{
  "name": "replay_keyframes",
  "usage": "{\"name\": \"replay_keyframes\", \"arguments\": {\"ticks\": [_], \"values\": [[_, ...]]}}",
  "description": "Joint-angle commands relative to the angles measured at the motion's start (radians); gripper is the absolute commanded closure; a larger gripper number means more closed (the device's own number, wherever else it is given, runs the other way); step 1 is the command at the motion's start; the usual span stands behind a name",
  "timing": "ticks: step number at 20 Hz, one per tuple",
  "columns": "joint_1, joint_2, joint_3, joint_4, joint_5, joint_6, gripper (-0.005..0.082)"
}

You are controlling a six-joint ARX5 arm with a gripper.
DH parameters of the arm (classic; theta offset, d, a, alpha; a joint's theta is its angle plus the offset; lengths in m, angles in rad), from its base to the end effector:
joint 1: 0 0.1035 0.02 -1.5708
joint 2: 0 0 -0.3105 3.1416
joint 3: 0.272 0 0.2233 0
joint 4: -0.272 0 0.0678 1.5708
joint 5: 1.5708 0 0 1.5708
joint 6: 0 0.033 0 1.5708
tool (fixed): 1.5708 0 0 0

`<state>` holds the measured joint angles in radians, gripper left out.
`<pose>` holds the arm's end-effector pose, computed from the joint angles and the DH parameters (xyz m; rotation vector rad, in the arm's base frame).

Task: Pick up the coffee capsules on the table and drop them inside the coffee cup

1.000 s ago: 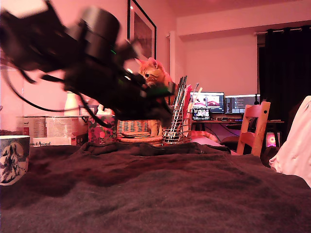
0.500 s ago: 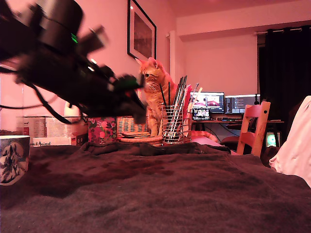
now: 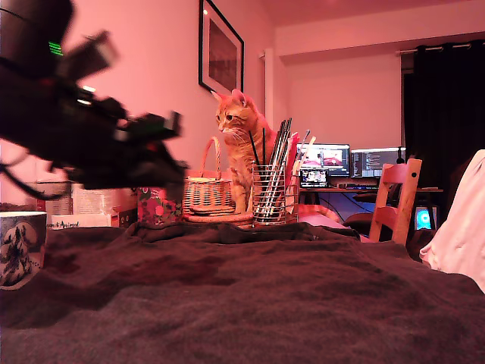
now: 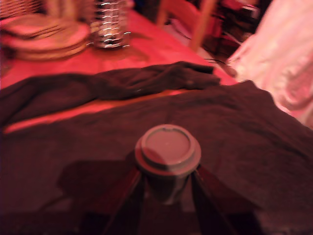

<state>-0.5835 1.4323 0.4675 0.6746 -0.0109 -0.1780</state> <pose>0.2051 -0.1350 0.2396 -0.0858 0.3307 -0.5413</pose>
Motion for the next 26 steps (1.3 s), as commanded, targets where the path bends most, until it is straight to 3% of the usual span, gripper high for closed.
{"name": "replay_keyframes", "arguments": {"ticks": [1,7,26], "values": [[0.014,-0.043,-0.043,0.011,-0.018,-0.006,0.0559],[0.086,-0.174,-0.134,-0.012,-0.033,-0.006,0.0559],[0.378,-0.548,-0.148,-0.466,-0.084,0.0,0.0559]]}}
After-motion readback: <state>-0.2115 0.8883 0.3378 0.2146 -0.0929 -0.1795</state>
